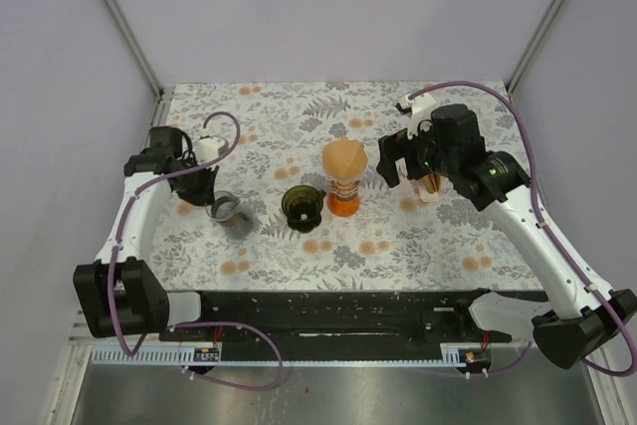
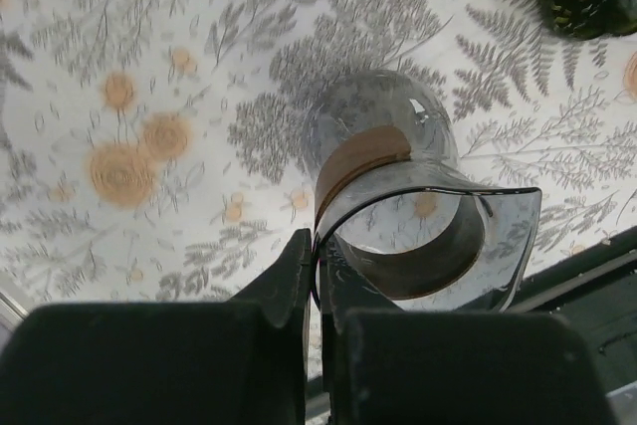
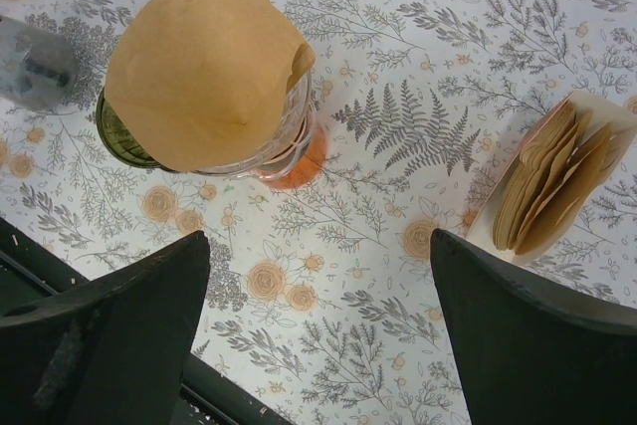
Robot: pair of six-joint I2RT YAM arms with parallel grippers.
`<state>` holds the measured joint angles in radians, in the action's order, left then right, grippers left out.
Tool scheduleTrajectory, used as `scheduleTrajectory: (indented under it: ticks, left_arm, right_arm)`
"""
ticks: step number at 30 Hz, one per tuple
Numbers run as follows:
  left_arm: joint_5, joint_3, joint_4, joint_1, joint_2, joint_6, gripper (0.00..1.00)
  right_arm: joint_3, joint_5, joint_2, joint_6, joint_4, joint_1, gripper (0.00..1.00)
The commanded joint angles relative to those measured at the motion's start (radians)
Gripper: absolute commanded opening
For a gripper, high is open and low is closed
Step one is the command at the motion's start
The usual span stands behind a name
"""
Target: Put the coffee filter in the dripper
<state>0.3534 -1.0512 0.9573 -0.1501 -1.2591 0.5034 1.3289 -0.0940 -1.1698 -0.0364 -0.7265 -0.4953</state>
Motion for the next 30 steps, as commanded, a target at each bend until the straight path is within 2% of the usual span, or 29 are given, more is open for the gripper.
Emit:
scheduleTrajectory:
  ticks: [1, 6, 15, 17, 21, 23, 24, 30]
  left_arm:
    - [-0.099, -0.136, -0.126, 0.130, -0.092, -0.097, 0.00]
    - [-0.149, -0.240, -0.134, 0.214, -0.236, -0.135, 0.00]
    - [-0.179, -0.360, -0.149, 0.317, -0.378, -0.178, 0.00]
    - [-0.175, -0.371, -0.150, 0.319, -0.390, -0.184, 0.11]
    - [-0.160, -0.385, -0.146, 0.322, -0.378, -0.186, 0.53]
    - [-0.127, -0.412, -0.118, 0.320, -0.356, -0.192, 0.66]
    - [-0.107, -0.423, -0.109, 0.322, -0.343, -0.197, 0.71]
    - [0.018, -0.457, -0.088, 0.323, -0.205, -0.243, 0.74]
  right_arm:
    - [-0.019, 0.022, 0.025, 0.004, 0.021, 0.003, 0.99]
    - [-0.036, 0.034, 0.041, -0.003, 0.016, 0.003, 1.00]
    - [-0.028, 0.036, 0.039, -0.019, 0.015, 0.003, 0.99]
    - [-0.031, 0.036, 0.038, -0.022, 0.016, 0.003, 0.99]
    - [-0.039, 0.036, 0.038, -0.025, 0.013, 0.004, 0.99]
    - [-0.039, 0.036, 0.032, -0.028, 0.013, 0.003, 0.99]
    - [-0.037, 0.036, 0.030, -0.030, 0.015, 0.004, 0.99]
    - [-0.034, 0.031, 0.022, -0.028, 0.022, 0.004, 0.99]
